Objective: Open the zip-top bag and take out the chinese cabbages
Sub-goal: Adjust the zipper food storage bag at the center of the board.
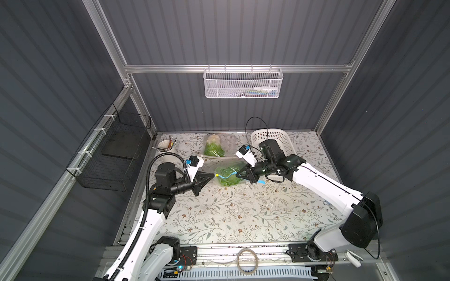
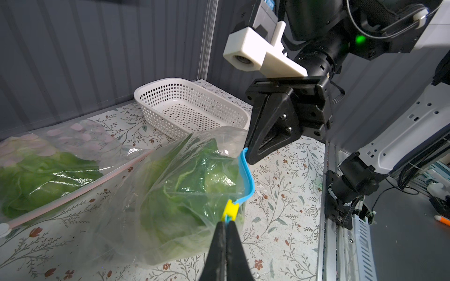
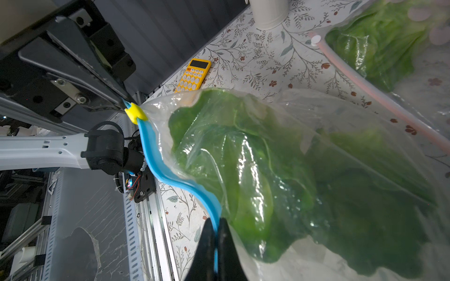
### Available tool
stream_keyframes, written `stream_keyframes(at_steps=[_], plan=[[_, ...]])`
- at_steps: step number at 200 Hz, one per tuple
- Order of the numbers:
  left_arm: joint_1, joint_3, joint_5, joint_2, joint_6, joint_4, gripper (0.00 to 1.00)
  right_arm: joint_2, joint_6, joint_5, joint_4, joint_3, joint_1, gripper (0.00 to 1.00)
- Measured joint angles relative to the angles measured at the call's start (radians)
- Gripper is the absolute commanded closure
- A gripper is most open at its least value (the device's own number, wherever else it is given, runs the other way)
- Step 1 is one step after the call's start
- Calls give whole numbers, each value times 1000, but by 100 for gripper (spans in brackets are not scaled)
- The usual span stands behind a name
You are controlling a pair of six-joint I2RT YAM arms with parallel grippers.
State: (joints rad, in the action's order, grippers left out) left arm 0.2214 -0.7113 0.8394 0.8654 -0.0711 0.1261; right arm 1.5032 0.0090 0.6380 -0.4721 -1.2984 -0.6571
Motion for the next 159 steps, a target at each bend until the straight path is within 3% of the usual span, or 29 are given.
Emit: stream_keyframes(at_steps=[81,112,140,159], plan=[[1,0,-1,4,1,8,88,0,10,9,0,0,0,100],[1,0,-1,4,4,12,100,0,10,11,1,0,0,100],[1,0,-4,5,4,14,100,0,11,11,1,0,0,100],[1,0,-5,5,4,14,100,0,17,11,1,0,0,66]])
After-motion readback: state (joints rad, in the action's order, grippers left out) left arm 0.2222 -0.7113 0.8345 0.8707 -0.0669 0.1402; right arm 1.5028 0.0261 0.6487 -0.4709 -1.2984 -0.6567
